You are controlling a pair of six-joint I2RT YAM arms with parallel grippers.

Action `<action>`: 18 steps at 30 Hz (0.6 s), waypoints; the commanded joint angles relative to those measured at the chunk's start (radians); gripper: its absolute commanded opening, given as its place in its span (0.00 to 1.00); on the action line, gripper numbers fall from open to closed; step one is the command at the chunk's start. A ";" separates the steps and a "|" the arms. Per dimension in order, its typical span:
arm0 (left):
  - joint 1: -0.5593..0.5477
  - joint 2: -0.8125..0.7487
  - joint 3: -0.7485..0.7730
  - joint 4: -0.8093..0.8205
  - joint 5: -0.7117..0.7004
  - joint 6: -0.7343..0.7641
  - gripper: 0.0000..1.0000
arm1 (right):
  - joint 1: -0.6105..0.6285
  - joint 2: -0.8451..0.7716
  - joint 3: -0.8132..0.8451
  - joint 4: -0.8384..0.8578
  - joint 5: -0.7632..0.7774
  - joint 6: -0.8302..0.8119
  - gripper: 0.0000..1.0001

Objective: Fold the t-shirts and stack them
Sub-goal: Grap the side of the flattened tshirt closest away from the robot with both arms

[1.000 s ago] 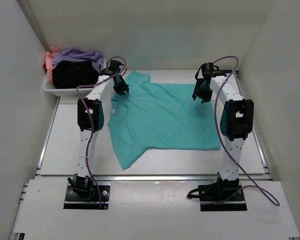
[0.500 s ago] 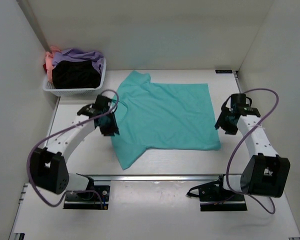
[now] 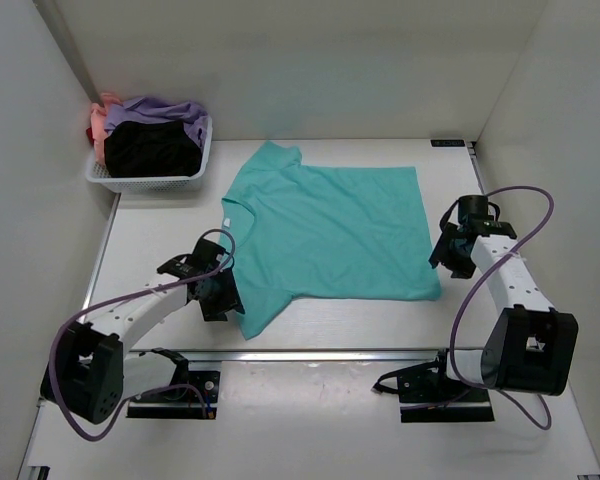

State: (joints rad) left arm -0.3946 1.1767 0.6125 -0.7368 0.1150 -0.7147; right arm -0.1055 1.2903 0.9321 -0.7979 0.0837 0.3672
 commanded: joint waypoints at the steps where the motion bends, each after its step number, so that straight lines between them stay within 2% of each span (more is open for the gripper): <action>1: -0.030 0.007 -0.020 0.094 -0.001 -0.054 0.59 | 0.009 0.004 -0.001 0.034 0.030 -0.001 0.46; 6: -0.072 0.044 -0.028 0.125 -0.058 -0.080 0.53 | -0.008 -0.012 -0.044 0.026 0.070 0.010 0.47; 9: -0.085 0.078 -0.028 0.166 -0.078 -0.072 0.43 | -0.023 -0.008 -0.073 0.016 0.071 0.025 0.47; 11: -0.087 0.118 -0.008 0.172 -0.078 -0.068 0.17 | -0.029 -0.009 -0.097 0.017 0.057 0.041 0.48; 12: -0.093 0.127 -0.002 0.165 -0.077 -0.063 0.12 | -0.042 -0.009 -0.105 0.023 0.053 0.044 0.47; 13: -0.093 0.133 0.006 0.168 -0.080 -0.058 0.03 | -0.040 -0.002 -0.108 0.025 0.045 0.048 0.50; 14: -0.092 0.132 0.010 0.166 -0.075 -0.060 0.00 | -0.045 0.007 -0.116 0.029 0.041 0.055 0.53; 18: -0.083 0.098 0.006 0.151 -0.061 -0.060 0.00 | -0.071 0.010 -0.136 0.040 0.011 0.076 0.56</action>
State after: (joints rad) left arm -0.4824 1.3067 0.6044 -0.5907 0.0605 -0.7769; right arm -0.1600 1.2949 0.7998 -0.7891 0.1074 0.4110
